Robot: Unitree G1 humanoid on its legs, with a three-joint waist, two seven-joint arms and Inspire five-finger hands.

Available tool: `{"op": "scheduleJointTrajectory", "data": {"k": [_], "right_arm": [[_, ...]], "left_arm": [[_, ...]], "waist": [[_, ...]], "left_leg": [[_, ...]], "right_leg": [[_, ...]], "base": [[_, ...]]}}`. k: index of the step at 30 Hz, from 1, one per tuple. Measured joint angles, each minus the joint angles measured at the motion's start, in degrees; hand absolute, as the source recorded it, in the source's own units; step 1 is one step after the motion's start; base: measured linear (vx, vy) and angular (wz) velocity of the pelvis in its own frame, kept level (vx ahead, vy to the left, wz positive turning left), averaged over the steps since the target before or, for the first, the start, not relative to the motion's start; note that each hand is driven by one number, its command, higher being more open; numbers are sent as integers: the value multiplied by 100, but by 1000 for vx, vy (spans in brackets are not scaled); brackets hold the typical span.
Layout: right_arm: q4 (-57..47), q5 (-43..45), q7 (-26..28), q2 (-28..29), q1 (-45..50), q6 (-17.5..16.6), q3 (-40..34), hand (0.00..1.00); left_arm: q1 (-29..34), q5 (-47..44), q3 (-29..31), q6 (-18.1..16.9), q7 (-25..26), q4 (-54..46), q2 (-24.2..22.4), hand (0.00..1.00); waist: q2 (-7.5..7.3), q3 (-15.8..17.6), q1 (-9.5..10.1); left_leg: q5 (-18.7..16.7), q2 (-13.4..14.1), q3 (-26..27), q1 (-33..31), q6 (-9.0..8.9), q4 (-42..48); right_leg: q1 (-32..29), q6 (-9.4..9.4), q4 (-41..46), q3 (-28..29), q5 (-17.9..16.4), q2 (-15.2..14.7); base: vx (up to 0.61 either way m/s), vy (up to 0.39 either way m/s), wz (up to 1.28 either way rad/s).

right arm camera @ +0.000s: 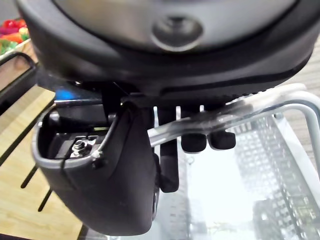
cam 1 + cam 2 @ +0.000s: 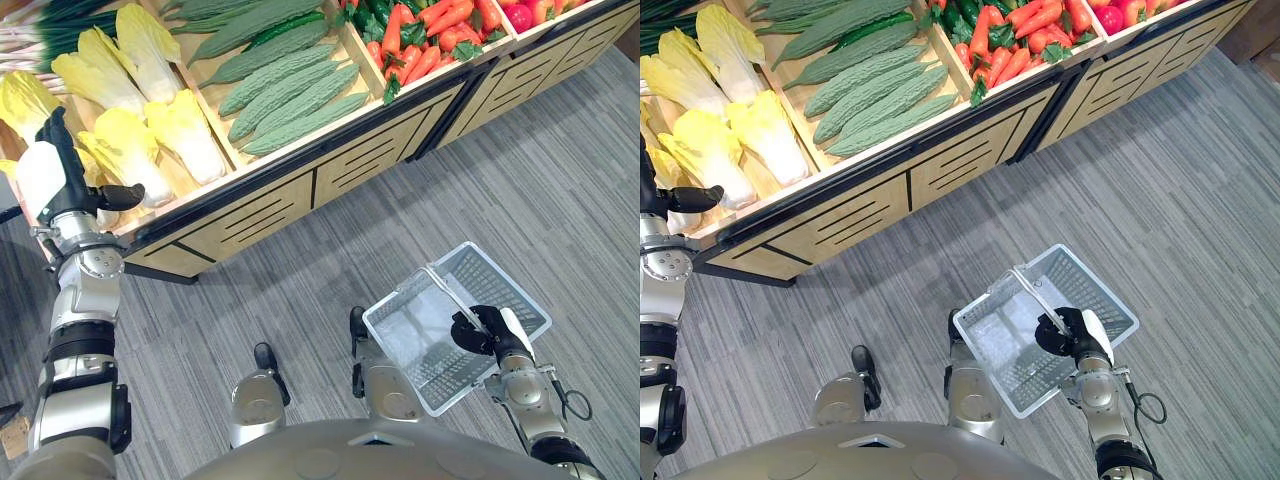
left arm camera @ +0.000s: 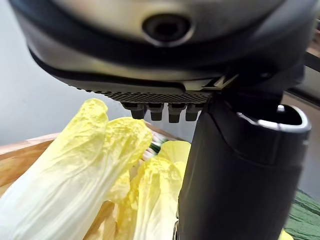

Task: Pick vegetable in the basket

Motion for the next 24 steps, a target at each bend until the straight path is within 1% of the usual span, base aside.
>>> {"op": "scheduleJointTrajectory", "data": {"k": [2,3,4,5,7,10,13,15,16,19,21,24], "right_arm": [[-1,0,0,14,26,-1,-2,0],[-1,-2,-1,68,32,-1,-34,0],[-1,-3,-3,156,30,0,-78,0],[0,-3,-3,186,31,0,-80,0],[0,-3,-2,234,42,0,-83,0],[6,-3,0,254,32,2,-102,0],[35,-3,1,254,34,2,-114,0],[48,-3,1,253,32,3,-115,0],[61,-3,1,254,37,3,-121,0],[75,-11,1,256,56,4,-121,0],[164,-52,0,297,60,4,-144,0],[185,-52,0,364,84,14,-215,0]], "left_arm": [[0,-47,68,21,67,-358,-141,100],[1,-98,155,29,154,-775,-328,100],[54,-194,278,30,316,-1333,-617,100],[90,-269,321,26,406,-1637,-765,100],[268,-391,438,-26,701,-2756,-1331,100],[282,-530,485,-115,986,-3404,-1759,100],[350,-720,494,-126,1197,-3750,-2046,100],[477,-776,508,-130,1238,-3910,-2165,100],[542,-781,514,-149,1295,-3966,-2286,100],[760,-1082,535,-154,1444,-4074,-2576,100],[967,-1299,583,-153,1473,-4102,-2772,100],[1219,-1670,599,-134,1454,-4101,-2892,100]], "waist": [[-17,-5,5],[-38,-7,15],[-67,-21,18],[-78,-27,19],[-83,-31,-3],[-81,-32,-3],[-81,-33,-3],[-81,-34,-3],[-81,-34,0],[-84,-78,0],[-103,-160,1],[-125,-179,0]], "left_leg": [[-18,-5,-2,7,-11,-2],[-23,-9,-6,6,-11,-4],[-24,-14,-8,5,-11,-4],[-27,-14,-10,5,-11,-4],[-54,-19,-6,11,-13,7],[-54,-21,-9,23,-13,10],[-59,-32,-29,57,-6,7],[-65,-49,-28,79,0,0],[-72,-66,-34,87,11,-3],[-104,-91,-37,101,28,-5],[-118,-95,-46,117,27,-15],[-121,-97,-112,119,30,-4]], "right_leg": [[9,0,0,10,-2,0],[9,-2,0,9,-6,-4],[9,-18,0,9,-18,-7],[11,-21,0,9,-22,-7],[16,-35,0,14,-39,-11],[27,-34,1,11,-41,-10],[73,-14,1,-2,-57,-22],[91,-6,1,-1,-63,-35],[103,30,1,-3,-90,-49],[128,58,1,-6,-113,-57],[148,70,1,-15,-134,-66],[185,65,2,-43,-135,-84]], "base": [[0,0,0],[0,0,0],[0,0,0],[0,0,0],[0,0,0],[0,0,0],[-6,5,3],[0,0,0],[-17,19,3],[0,0,0],[5,8,4],[8,10,9]]}}
